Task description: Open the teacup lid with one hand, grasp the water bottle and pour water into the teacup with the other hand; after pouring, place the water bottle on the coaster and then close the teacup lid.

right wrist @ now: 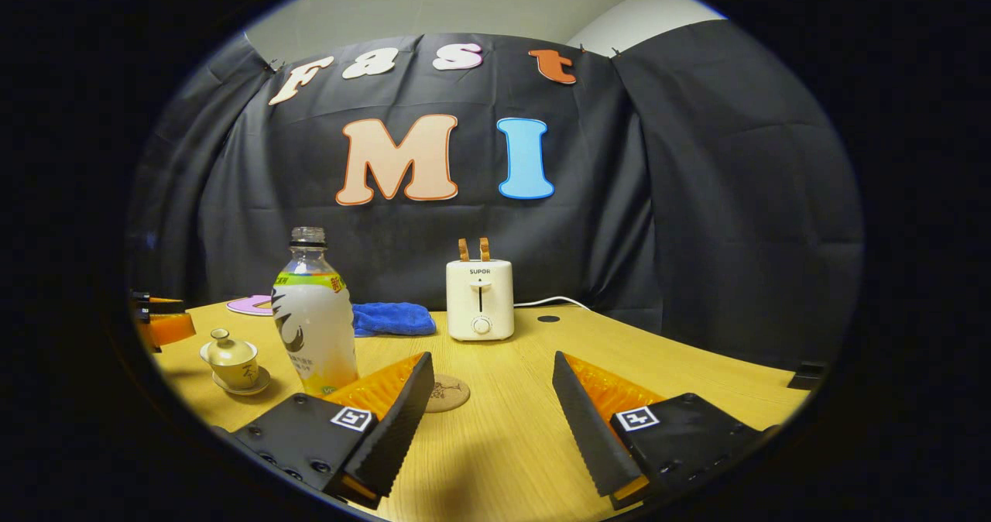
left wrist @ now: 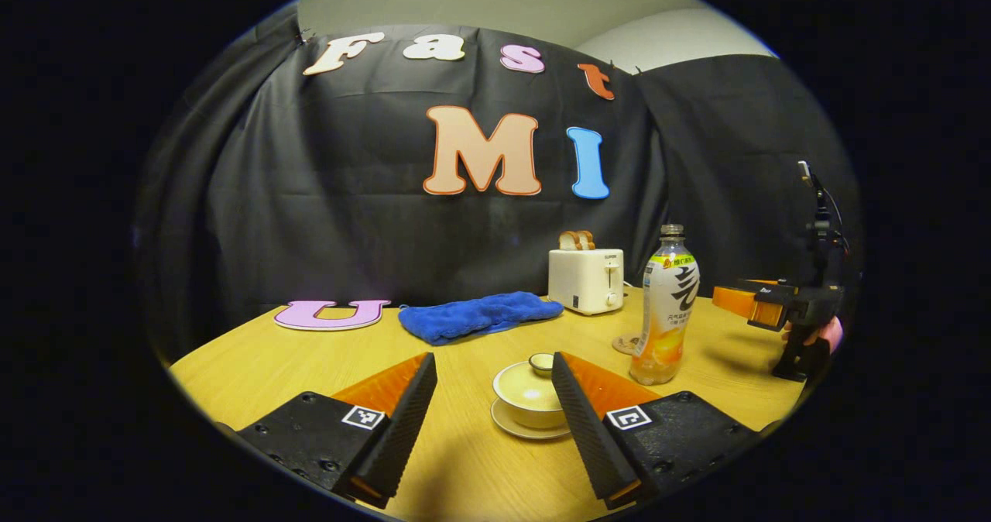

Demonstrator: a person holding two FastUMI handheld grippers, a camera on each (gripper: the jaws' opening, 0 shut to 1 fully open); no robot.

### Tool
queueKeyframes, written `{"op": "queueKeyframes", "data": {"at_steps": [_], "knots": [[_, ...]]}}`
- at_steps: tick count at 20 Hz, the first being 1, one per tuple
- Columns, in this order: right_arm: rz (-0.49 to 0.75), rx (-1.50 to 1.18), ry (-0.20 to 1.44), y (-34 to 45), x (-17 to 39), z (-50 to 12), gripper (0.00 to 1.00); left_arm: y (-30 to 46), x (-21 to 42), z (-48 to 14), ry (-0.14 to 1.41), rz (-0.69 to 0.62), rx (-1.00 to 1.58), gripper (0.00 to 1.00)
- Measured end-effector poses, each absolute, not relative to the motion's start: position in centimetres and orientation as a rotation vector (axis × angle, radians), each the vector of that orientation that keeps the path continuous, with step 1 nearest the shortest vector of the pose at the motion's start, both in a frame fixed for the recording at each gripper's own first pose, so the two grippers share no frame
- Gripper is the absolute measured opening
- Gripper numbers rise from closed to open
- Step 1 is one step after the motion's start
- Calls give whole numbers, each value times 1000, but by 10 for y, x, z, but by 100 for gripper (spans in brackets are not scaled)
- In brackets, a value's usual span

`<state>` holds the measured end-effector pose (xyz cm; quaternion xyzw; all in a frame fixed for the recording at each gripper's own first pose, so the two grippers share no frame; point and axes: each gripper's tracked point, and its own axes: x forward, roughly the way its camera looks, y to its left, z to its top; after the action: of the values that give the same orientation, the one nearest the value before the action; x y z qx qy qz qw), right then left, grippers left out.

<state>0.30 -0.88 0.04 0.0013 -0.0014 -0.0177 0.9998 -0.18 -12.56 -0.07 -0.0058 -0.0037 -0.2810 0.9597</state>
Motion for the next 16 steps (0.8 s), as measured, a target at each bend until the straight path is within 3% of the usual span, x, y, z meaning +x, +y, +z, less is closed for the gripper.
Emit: {"op": "queueKeyframes", "data": {"at_steps": [2, 4, 8, 10, 15, 16], "knots": [[-35, 2, -3, -9, 3, 0, 96, -137, -1, 0, -8, -612, -13, 88], [-36, 3, -3, -9, 3, 0, 96, -145, 2, -1, -3, -634, -14, 80], [-35, 3, -4, -9, 4, 0, 96, -157, 6, -3, 11, -674, -5, 79], [-35, 3, -3, -9, 3, 0, 96, -162, 9, -7, 38, -687, 8, 69], [-35, 3, -3, -9, 3, 0, 97, -170, 12, -15, 101, -717, 40, 67], [-35, 3, -4, -9, 3, 0, 97, -170, 13, -15, 105, -717, 40, 63]]}}
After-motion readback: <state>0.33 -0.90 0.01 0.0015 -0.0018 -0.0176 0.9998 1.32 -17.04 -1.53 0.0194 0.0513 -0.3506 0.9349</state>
